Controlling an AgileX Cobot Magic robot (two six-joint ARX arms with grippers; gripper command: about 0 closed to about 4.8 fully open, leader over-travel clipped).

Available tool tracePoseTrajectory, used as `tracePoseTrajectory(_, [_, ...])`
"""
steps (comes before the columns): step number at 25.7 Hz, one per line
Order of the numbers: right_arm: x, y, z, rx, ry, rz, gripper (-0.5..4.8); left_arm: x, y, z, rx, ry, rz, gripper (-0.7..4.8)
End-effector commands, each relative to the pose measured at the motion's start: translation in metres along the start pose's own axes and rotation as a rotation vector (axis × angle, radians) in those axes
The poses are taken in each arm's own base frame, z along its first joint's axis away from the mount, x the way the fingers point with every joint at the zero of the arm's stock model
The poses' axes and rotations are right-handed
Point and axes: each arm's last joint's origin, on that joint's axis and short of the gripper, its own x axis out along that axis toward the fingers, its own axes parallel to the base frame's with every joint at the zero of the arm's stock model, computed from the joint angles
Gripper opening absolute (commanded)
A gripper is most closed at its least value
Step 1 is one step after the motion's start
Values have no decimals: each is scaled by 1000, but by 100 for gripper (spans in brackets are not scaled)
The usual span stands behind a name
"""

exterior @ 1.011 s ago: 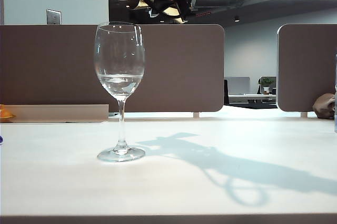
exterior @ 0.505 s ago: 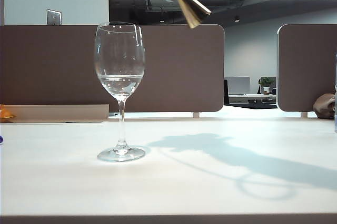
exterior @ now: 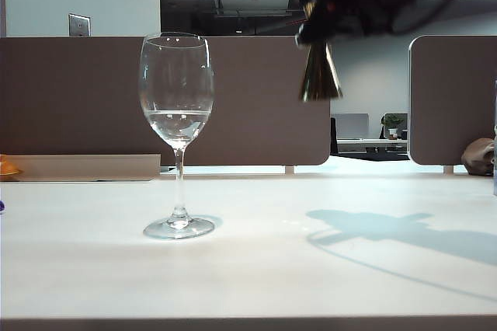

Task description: Pick up the jigger and pour the water inside into the glass.

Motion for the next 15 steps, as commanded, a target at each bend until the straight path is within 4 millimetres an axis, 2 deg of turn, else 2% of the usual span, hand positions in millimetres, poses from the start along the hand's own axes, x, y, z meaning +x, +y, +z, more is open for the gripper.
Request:
tracePoseTrajectory(1, [-3,1,-6,26,-64,28,-6,0,0,1,11,-10,-3,23])
tracePoseTrajectory(7, [-3,0,-46,65,28,63,-6,0,0,1,11,-9,-3,23])
tracePoseTrajectory(15, [15,3,-67,98,66,108,-6,0,0,1,11,-10,-3,23])
